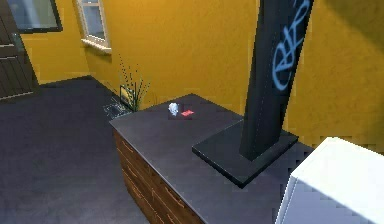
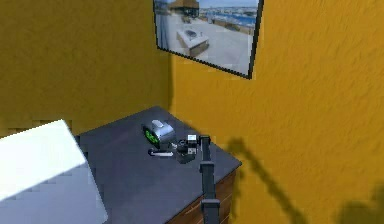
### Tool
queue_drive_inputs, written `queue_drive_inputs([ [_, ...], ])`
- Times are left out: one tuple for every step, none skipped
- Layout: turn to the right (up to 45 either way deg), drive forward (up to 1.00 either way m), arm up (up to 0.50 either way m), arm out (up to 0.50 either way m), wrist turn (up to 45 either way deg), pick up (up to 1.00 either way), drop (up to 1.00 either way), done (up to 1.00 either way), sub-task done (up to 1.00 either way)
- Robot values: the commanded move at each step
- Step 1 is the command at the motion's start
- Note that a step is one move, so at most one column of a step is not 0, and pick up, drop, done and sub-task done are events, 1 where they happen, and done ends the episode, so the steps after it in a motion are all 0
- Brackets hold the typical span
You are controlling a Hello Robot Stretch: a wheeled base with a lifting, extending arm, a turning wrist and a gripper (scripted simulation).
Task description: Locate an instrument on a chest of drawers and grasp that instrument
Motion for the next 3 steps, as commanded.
queue_drive_inputs([
  [0.0,0.0,0.0,0.0,0.0,1.0,0.0,0.0,0.0],
  [0.0,0.0,0.1,0.0,0.0,0.0,0.0,0.0,0.0],
  [0.0,0.0,0.0,0.0,0.0,0.0,0.0,1.0,0.0],
])
